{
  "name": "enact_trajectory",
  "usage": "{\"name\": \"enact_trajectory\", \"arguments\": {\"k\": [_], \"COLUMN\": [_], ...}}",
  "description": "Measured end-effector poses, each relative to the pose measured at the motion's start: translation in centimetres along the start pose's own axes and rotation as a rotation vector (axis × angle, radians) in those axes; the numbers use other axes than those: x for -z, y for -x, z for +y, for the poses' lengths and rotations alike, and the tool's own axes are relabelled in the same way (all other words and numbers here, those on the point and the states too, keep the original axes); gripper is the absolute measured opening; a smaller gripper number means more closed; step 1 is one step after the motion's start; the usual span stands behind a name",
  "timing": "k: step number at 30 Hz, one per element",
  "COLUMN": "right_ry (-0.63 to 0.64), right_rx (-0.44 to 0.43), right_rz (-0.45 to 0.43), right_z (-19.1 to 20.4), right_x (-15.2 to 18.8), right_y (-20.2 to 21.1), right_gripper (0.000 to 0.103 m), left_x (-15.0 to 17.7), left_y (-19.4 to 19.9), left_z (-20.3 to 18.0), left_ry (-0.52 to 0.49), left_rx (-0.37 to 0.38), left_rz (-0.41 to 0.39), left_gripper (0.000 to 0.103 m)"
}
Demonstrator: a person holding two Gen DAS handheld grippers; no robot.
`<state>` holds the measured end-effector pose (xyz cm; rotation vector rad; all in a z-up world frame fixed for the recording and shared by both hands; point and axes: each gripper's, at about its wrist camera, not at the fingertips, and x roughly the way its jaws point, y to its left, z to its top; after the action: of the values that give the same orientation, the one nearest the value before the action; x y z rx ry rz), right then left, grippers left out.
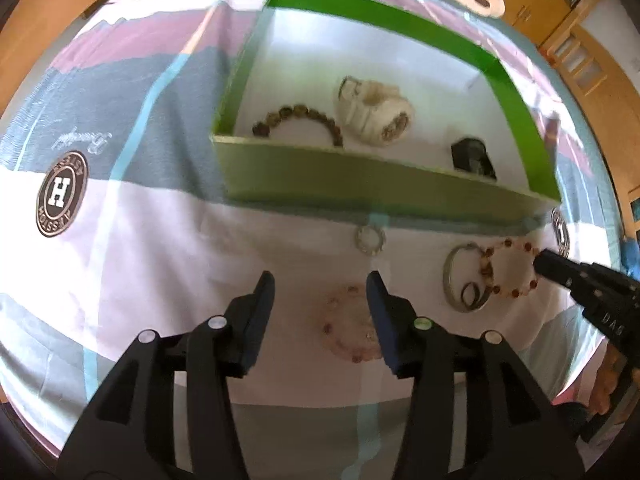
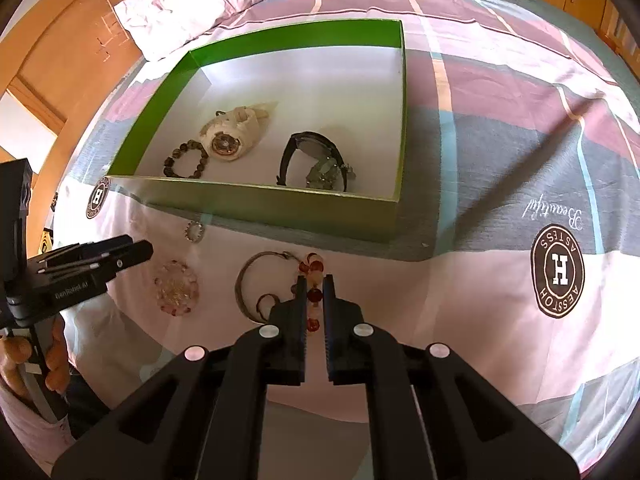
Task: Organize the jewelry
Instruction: 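Move the left tool to the pink crystal bracelet while the right tool approaches the red bead bracelet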
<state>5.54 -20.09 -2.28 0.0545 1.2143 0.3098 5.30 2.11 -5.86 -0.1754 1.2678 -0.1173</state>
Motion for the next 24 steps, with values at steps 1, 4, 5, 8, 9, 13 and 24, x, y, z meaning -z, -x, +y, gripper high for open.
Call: {"name": "enact_trajectory", "arguments": {"k": [1,4,5,8,9,13,24], "right_ry": [0.0,0.002,0.001,-0.009,-0.013,-0.036,-0.088], "right_rx": [0.003,0.018,0.023,0.056,0.067,0.092,0.173], "right_rz": [0.001,0.005,0.006,0.003,0.001,0.004,0.004], "right_z": [0.0,0.1,0.1,-0.3,-0.5,-1.3,-3.2], "right_x": [0.0,0.1,0.1,0.0,0.0,-0.1,-0.2], "right_y": [-0.1,-0.3,-0.4,-0.4,-0.4,-0.5,-0.6], "right_gripper": [0.007,0.007,0.007,0.007,0.007,0.007,0.009], "left_x": [0.3,0.7,0.8,0.9,0.9,0.5,-0.1], "left_y": [-0.3,-1.9,-2.1,-2.6,-2.7,-2.2,1.1], "left_z": [0.3,-0.3,-0.6,-0.9,-1.0,-0.4,3.5], "left_ry": [-0.013,-0.043,-0.052,-0.064,-0.07,-0.052,0.075], "left_rx": [-0.007,-0.028,-0.041,-0.082,-0.109,-0.184,-0.117], "left_rz": [0.022,0.08,0.084,0.093,0.087,0.039,-0.064], "left_gripper": [0.051,0.051,0.051,0.045,0.036,0.01,0.014]}}
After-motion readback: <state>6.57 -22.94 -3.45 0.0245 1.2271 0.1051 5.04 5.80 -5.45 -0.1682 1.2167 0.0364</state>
